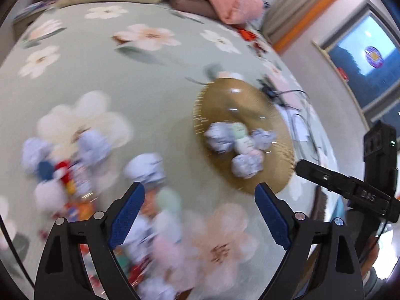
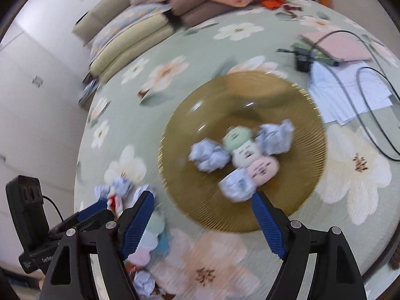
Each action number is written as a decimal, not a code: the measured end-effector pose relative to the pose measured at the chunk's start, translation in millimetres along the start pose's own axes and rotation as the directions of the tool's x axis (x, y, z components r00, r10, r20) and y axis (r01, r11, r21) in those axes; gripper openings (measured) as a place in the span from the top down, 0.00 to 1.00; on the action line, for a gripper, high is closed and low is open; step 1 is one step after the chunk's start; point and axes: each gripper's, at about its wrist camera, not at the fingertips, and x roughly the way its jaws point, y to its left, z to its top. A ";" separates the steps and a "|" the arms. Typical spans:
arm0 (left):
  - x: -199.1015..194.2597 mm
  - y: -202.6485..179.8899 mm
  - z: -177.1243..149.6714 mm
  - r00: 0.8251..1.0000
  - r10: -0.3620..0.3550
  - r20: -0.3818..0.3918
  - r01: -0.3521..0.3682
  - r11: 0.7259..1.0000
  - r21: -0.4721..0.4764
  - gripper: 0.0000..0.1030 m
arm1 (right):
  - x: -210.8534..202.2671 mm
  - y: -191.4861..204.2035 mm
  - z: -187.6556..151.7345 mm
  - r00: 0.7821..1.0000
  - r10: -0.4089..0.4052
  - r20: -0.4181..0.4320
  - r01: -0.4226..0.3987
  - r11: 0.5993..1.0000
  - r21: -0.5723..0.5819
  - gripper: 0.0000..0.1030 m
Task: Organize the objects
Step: 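Return both grippers to the pile and grasp a long candy bar box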
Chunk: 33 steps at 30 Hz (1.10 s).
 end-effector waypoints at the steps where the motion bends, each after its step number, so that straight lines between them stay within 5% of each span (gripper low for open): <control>1: -7.3 11.2 -4.5 1.000 0.020 0.000 -0.020 1.000 -0.024 0.14 | 1.9 8.0 -4.5 1.000 0.014 -0.014 -0.014 1.000 -0.022 0.23; 8: -68.5 93.3 -45.0 0.992 0.122 0.020 -0.115 0.971 -0.208 0.14 | 21.2 67.0 -53.2 0.986 0.083 -0.142 -0.103 0.985 -0.140 0.23; 14: -89.2 138.6 -95.0 0.985 0.171 -0.019 -0.169 0.938 -0.301 0.14 | 47.9 114.7 -117.2 0.951 0.092 -0.296 -0.164 0.959 -0.231 0.23; 21: -54.7 182.6 -131.6 0.974 0.208 -0.088 -0.226 0.891 -0.394 0.16 | 78.2 150.6 -183.1 0.917 -0.002 -0.399 -0.161 0.913 -0.374 0.23; 26: -14.4 186.4 -139.3 0.975 0.195 -0.108 -0.222 0.889 -0.400 0.23 | 92.4 146.9 -209.2 0.901 -0.053 -0.430 -0.124 0.919 -0.374 0.23; 29: -2.0 177.7 -137.4 0.962 0.250 -0.109 -0.273 0.889 -0.369 0.23 | 89.5 144.7 -227.7 0.890 -0.046 -0.454 -0.148 0.912 -0.382 0.24; 32: 13.2 158.7 -131.8 0.930 0.345 -0.128 -0.367 0.896 -0.250 0.21 | 85.3 161.6 -254.9 0.899 -0.073 -0.431 -0.191 0.822 -0.537 0.24; 33: 17.0 154.2 -130.8 0.922 0.362 -0.136 -0.385 0.894 -0.229 0.21 | 84.5 173.8 -269.9 0.923 -0.127 -0.364 -0.162 0.730 -0.665 0.25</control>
